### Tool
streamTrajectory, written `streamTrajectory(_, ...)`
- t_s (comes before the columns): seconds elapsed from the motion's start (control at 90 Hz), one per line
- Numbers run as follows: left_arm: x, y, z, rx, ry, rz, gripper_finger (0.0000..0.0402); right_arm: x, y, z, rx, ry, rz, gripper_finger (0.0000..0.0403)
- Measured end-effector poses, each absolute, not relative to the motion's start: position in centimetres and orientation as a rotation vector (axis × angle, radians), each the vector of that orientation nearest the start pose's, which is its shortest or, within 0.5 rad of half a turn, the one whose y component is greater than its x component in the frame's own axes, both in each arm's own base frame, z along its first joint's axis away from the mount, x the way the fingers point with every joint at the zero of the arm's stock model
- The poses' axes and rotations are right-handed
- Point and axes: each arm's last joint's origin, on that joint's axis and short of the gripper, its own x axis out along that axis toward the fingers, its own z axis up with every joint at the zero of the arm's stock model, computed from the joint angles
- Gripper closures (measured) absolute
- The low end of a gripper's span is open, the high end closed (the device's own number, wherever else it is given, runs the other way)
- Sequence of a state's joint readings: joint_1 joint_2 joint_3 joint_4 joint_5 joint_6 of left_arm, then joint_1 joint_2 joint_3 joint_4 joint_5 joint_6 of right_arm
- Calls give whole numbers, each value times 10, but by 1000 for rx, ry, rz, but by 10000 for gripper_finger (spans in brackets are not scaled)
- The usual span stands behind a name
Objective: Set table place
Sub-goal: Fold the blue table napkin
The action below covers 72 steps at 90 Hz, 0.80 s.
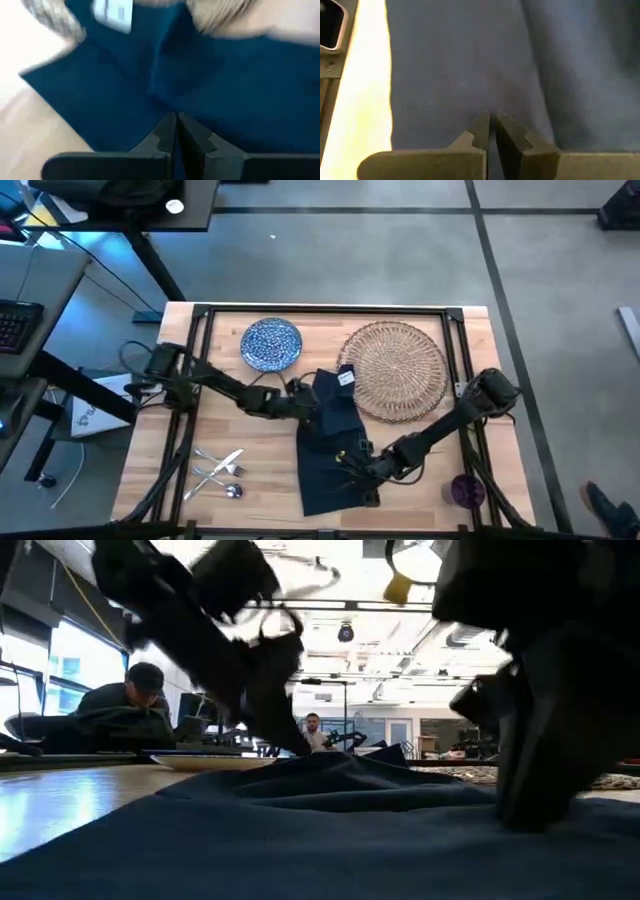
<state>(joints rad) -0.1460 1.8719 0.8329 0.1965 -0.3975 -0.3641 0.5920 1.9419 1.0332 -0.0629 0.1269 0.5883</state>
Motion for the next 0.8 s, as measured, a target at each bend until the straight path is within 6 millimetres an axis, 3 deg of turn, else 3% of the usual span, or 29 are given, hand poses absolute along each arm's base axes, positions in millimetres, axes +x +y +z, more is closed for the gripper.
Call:
streamTrajectory(0.189,321,-27,112,-33,936,494,402,303,210,105,261,1021,95,403)
streamTrajectory(0.433,261,-32,145,50,1224,706,401,297,217,103,267,1028,72,403)
streamTrajectory(0.544,252,-42,166,12,1128,722,401,297,217,103,268,1029,69,403)
streamTrajectory(0.656,260,-55,180,-25,951,659,401,297,216,102,260,1020,57,403)
streamTrajectory(0.8,277,-66,167,-65,801,540,401,297,216,102,253,1016,58,403)
